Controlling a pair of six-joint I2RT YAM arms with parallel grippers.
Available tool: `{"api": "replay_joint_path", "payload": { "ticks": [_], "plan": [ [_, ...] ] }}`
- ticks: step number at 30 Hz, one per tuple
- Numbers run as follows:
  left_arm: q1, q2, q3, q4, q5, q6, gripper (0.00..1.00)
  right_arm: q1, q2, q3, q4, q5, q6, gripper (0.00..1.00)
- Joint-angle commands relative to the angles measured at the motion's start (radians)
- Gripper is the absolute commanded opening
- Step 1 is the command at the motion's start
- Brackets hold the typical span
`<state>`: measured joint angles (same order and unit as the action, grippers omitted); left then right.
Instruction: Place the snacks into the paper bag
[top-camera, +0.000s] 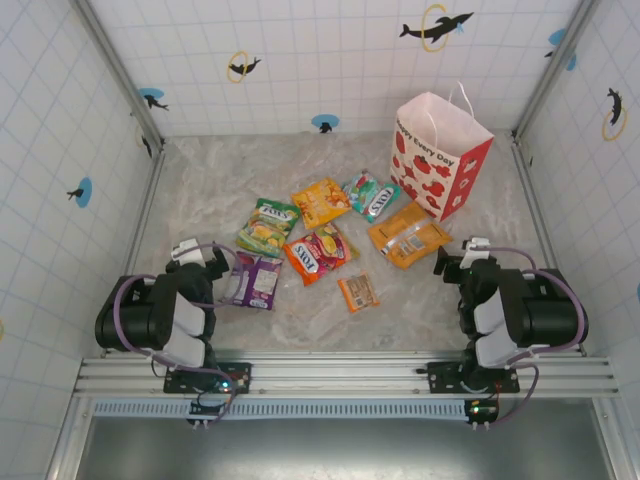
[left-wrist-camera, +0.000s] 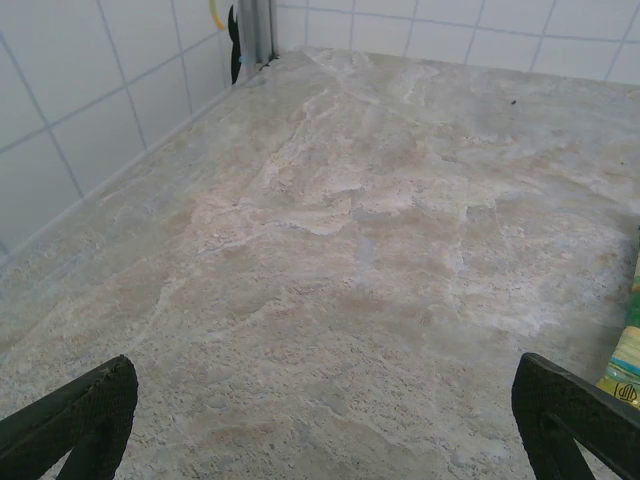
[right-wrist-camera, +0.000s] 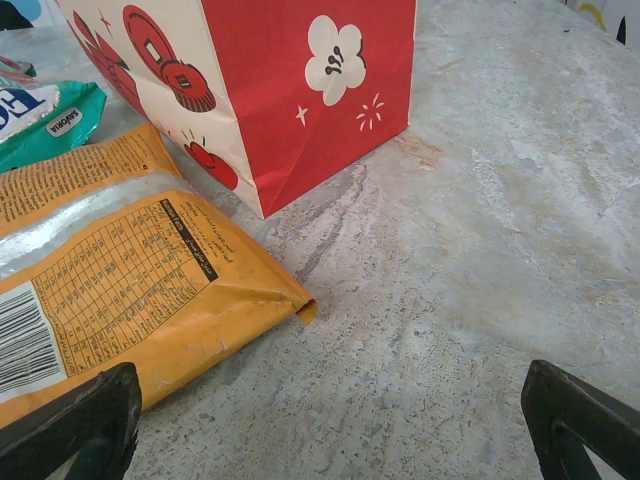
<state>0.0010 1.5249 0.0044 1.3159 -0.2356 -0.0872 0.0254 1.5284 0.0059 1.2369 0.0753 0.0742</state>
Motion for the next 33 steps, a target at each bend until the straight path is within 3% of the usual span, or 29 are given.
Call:
{"api": "replay_joint_path", "payload": {
  "ticks": [1, 28, 33],
  "plan": [
    [-0.001, -0.008, -0.02, 0.003, 0.008, -0.011, 0.98, 0.004, -0.01, -0.005, 0.019, 0.012, -0.004, 1.0],
    [-0.001, -0.009, -0.022, 0.002, 0.007, -0.011, 0.98, -0.001, -0.009, -0.004, 0.017, 0.006, -0.001, 1.0],
    [-0.002, -0.024, -0.019, 0.0, -0.003, -0.008, 0.94, -0.002, -0.028, 0.011, -0.017, -0.016, -0.008, 1.0]
  ]
}}
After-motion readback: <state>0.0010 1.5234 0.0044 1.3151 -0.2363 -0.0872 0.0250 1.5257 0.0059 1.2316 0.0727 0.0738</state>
